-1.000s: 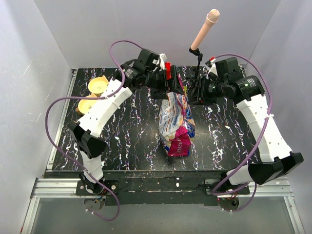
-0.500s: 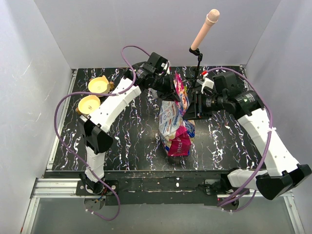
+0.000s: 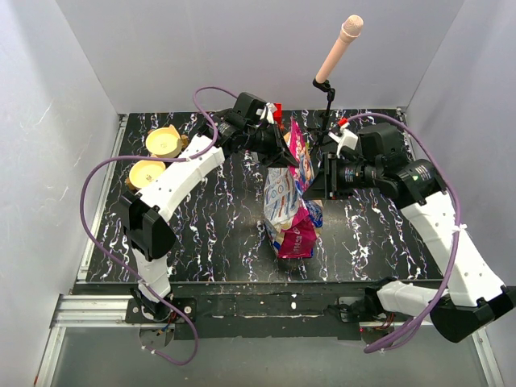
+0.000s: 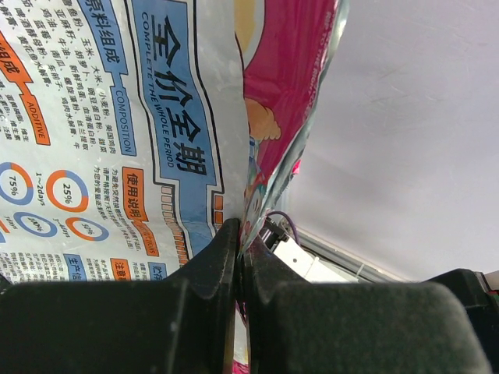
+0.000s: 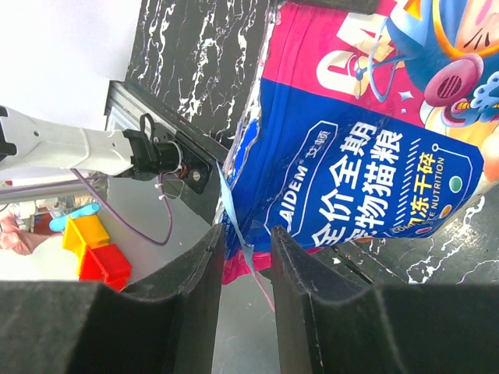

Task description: Serve the pet food

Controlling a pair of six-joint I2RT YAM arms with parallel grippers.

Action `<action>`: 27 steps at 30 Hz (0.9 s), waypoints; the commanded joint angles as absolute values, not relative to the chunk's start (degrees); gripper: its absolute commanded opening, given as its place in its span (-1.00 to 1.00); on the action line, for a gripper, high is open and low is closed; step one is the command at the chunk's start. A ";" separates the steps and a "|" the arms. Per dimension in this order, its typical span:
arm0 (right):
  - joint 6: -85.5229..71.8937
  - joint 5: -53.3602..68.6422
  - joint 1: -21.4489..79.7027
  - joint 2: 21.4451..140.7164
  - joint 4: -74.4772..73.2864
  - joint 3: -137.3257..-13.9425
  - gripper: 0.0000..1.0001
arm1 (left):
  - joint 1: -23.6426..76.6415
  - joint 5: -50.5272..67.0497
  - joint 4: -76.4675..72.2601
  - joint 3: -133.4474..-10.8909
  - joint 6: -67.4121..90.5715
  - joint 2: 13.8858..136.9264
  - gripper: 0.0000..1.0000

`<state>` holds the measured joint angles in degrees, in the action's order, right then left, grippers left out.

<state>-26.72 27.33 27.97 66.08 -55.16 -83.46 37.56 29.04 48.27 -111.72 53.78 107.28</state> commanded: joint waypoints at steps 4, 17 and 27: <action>-26.89 26.72 30.41 64.69 -51.77 -84.90 -0.27 | 37.00 31.03 41.13 -112.24 56.16 101.60 -1.00; -27.07 19.95 32.08 68.20 -56.42 -89.74 -0.34 | 37.00 31.20 42.27 -112.76 55.55 101.95 -1.00; -26.54 17.40 33.22 68.38 -57.92 -88.07 -0.50 | 37.27 31.20 42.36 -113.03 55.63 102.13 -1.00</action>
<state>-26.85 19.59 32.77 68.71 -56.95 -87.96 37.52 29.15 47.99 -111.26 54.46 107.07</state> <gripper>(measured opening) 0.265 0.018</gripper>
